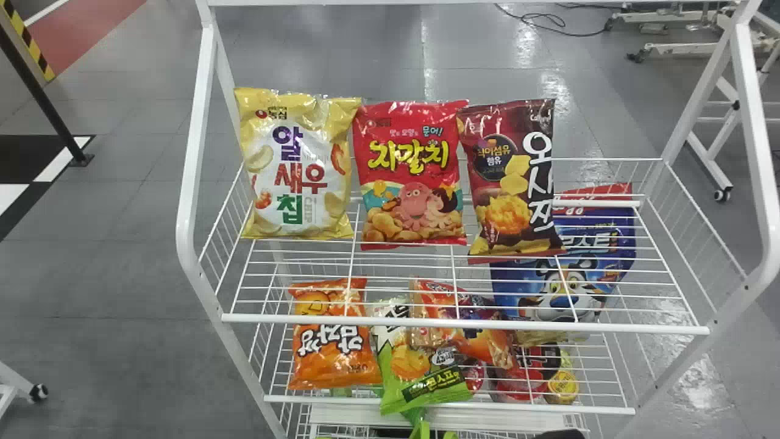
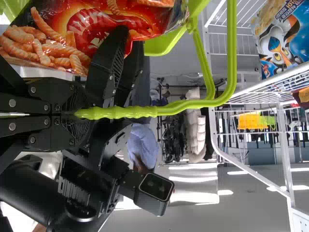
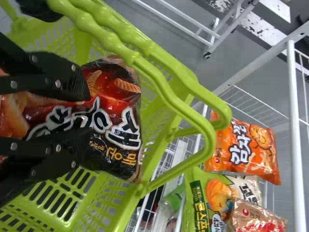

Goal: Hold basket handle with left hand then pick spicy shrimp crackers with right hand and place into basket

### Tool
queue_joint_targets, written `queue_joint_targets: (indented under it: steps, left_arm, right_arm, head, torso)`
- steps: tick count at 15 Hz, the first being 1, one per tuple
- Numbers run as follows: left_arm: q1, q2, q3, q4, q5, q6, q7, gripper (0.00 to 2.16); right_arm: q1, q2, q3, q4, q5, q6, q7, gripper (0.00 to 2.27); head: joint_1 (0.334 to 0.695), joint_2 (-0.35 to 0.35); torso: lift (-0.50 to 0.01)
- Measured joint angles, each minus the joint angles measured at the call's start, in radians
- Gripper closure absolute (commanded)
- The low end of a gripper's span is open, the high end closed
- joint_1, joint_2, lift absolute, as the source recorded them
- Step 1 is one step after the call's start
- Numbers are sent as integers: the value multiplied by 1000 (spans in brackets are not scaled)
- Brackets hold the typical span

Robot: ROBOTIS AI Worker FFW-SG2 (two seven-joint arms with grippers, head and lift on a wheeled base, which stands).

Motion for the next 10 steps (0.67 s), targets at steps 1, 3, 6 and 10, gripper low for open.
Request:
queue_joint_targets:
  steps: [1, 3, 6, 10]
  left_arm:
    - [0, 0, 0, -2, 0, 0, 0, 1814]
    - [0, 0, 0, -3, 0, 0, 1, 1814]
    - [0, 0, 0, -3, -2, 0, 2, 1814]
    - [-2, 0, 1, -4, -2, 0, 2, 1814]
  right_arm:
    - [-6, 0, -3, 14, -1, -17, 9, 26]
    - [-18, 0, -6, 40, -2, -35, 13, 49]
    - [-35, 6, 1, 89, -8, -28, 4, 49]
    - [-45, 8, 45, 130, 36, -11, -6, 60]
  head:
    - [695, 51]
    - [695, 49]
    - [695, 47]
    - [695, 61]
  torso:
    - [-37]
    - [-37]
    - [-37]
    - [-37]
